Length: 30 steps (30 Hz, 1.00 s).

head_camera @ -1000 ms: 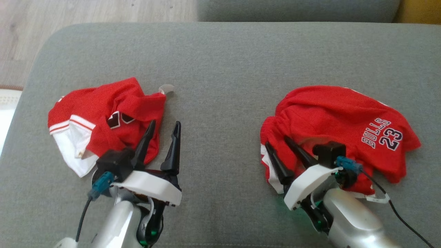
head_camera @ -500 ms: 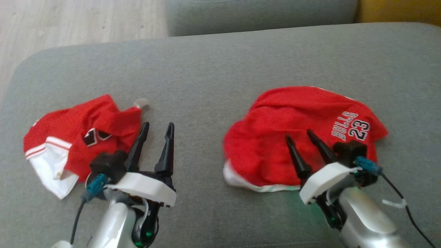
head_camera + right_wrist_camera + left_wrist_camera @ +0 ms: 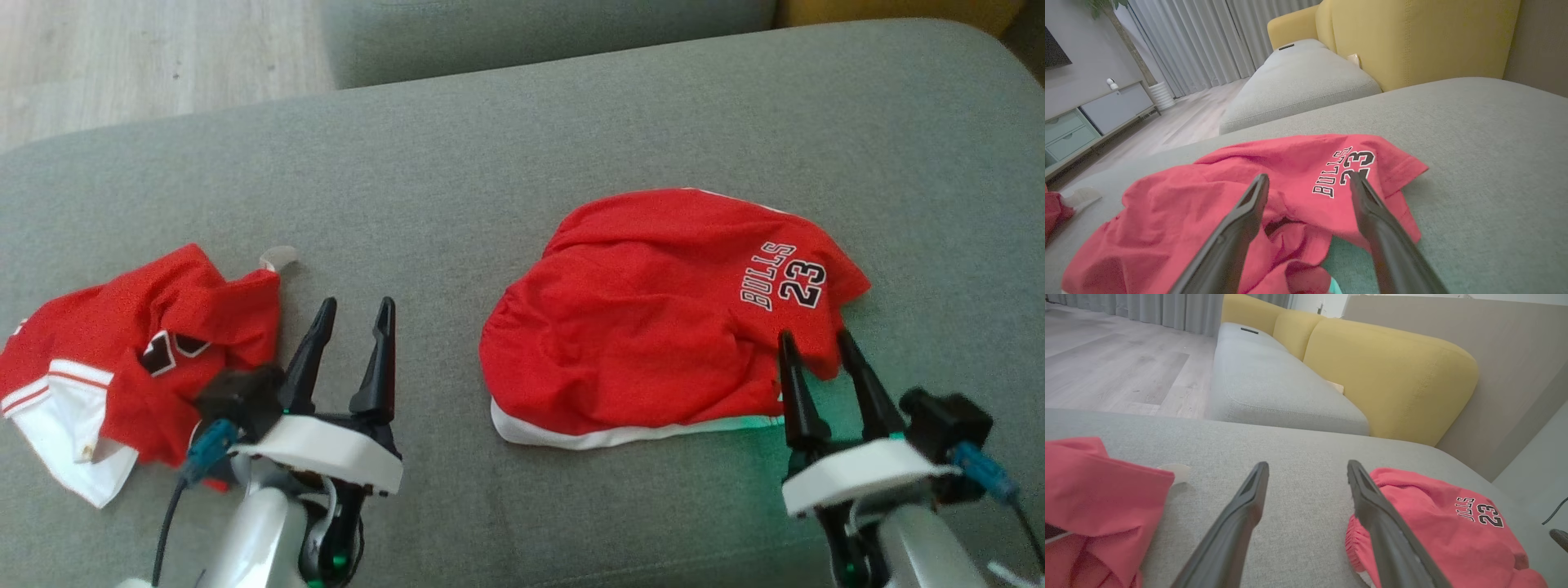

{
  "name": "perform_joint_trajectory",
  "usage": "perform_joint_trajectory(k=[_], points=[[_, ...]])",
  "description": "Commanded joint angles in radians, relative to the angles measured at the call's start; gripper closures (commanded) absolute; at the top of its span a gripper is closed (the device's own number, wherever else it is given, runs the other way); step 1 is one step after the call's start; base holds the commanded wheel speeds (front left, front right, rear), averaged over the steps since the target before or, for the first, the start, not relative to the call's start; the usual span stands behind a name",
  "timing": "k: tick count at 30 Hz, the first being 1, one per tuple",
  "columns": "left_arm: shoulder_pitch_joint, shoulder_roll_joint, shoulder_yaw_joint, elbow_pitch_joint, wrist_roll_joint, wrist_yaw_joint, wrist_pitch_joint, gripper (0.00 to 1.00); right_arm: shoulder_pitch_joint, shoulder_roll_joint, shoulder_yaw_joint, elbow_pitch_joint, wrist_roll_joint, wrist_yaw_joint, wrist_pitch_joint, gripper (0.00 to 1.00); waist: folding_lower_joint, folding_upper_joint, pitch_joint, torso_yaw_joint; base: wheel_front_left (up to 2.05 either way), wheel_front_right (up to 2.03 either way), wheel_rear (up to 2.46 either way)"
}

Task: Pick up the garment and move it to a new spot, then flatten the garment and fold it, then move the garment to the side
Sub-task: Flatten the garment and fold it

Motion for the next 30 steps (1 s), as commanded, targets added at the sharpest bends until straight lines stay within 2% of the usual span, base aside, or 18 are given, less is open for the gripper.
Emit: perform_joint_trajectory(k=[1, 6, 15, 23, 30], points=[[-0.03, 0.004, 0.037, -0.022, -0.007, -0.007, -0.012, 0.0, 0.005, 0.009, 0.008, -0.047, -0.018, -0.001, -0.013, 0.0, 0.0, 0.0, 0.006, -0.004, 0.0, 0.0, 0.0], [-0.046, 0.004, 0.005, 0.061, 0.02, -0.037, -0.012, 0.0, 0.024, 0.031, -0.005, -0.099, -0.047, -0.001, 0.006, 0.0, 0.0, 0.0, 0.023, -0.016, 0.0, 0.0, 0.0], [-0.143, 0.029, -0.159, 0.338, 0.079, -0.075, 0.005, 0.0, 0.022, 0.048, -0.005, -0.154, -0.064, -0.001, 0.03, 0.0, 0.0, 0.0, 0.051, -0.028, 0.0, 0.0, 0.0], [-0.22, 0.013, -0.259, 0.41, 0.077, -0.079, -0.007, 0.0, 0.022, 0.052, -0.004, -0.169, -0.07, -0.001, 0.04, 0.0, 0.0, 0.0, 0.065, -0.033, 0.0, 0.0, 0.0], [-0.259, 0.006, -0.346, 0.38, 0.031, -0.079, -0.011, 0.0, 0.018, 0.054, -0.001, -0.171, -0.071, -0.001, 0.044, 0.0, 0.0, 0.0, 0.068, -0.043, 0.0, 0.0, 0.0]])
